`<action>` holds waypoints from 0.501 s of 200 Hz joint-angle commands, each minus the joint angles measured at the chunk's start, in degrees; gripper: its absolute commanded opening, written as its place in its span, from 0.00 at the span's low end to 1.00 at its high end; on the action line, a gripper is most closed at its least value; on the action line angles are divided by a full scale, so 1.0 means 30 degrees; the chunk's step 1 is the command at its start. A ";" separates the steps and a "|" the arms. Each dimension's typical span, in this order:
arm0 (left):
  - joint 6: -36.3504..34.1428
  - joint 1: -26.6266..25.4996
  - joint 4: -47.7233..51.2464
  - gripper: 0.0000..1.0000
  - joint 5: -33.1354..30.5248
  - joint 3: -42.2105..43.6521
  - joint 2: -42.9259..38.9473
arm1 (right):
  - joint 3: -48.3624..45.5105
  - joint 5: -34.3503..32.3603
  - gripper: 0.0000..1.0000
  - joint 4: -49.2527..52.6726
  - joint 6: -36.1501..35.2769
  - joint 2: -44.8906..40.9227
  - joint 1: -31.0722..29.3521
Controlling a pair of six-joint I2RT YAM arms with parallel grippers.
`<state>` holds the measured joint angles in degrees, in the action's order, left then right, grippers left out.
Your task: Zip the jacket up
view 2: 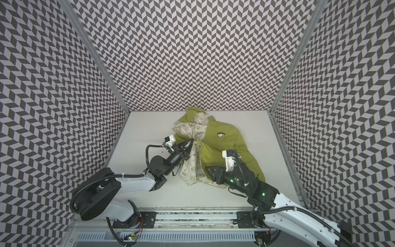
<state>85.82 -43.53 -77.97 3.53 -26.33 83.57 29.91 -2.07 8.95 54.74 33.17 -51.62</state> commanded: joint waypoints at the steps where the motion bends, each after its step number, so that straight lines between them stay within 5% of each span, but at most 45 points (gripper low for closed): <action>1: 0.0204 -0.0022 -0.0485 0.00 0.0250 0.0570 -0.1115 | 0.0493 -0.2235 0.54 0.3933 -0.0911 -0.1613 -0.0083; 38: 0.0434 -0.0133 0.3819 0.00 0.1681 0.1606 -0.4190 | 0.2939 -0.4985 0.64 0.8259 -0.2856 -0.1685 -0.0054; 100: -0.1381 -0.0722 2.0544 0.00 0.1558 0.1366 -1.3904 | 1.0202 -0.4668 0.72 1.3247 -0.5968 0.7398 0.0715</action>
<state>83.96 -45.19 -38.65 9.08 -21.37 49.69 55.75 -15.46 42.61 42.35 48.36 -50.28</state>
